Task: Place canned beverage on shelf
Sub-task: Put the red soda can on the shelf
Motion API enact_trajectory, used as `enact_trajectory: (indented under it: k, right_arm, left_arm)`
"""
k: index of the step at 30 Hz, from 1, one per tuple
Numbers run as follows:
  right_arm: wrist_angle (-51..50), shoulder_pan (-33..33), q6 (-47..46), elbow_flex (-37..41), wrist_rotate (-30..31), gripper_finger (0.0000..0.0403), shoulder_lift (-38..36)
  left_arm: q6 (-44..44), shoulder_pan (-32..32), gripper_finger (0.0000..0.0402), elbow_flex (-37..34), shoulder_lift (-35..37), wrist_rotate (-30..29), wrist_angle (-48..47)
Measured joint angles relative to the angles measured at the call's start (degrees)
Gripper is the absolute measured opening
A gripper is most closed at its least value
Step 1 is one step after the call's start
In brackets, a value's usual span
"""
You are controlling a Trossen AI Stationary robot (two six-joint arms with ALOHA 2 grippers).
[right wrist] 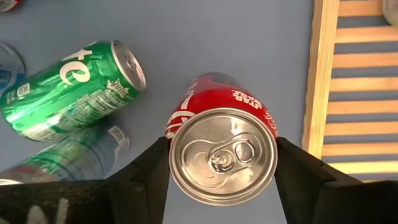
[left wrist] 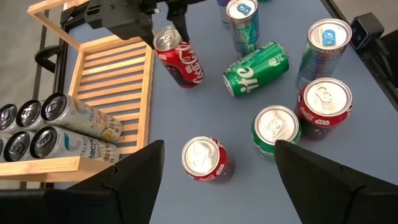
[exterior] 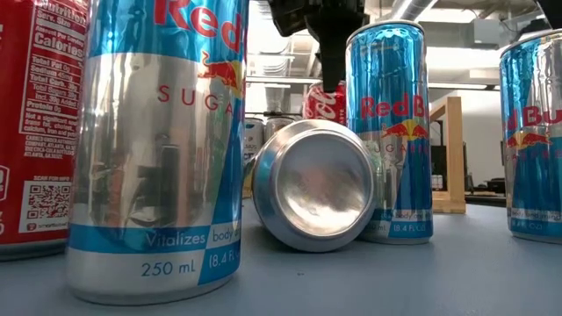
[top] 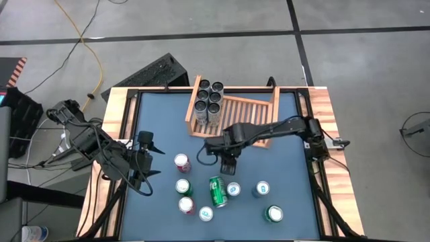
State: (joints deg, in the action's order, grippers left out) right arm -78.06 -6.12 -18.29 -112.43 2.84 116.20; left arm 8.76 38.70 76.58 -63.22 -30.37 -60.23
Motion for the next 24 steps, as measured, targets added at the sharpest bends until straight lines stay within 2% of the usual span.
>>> enact_trajectory:
  k: [9,24]
  right_arm:
    - [-1.2,6.1,12.84,-0.12,2.3,0.0227,-1.81]
    - [0.86,20.27,31.89,-0.14,1.37,0.0228,-2.78]
  left_arm:
    - [0.01,0.0,0.0291,0.0,0.0,-0.04,-0.78]
    - [0.41,0.0,0.0291,0.0,0.0,-0.48,-0.76]
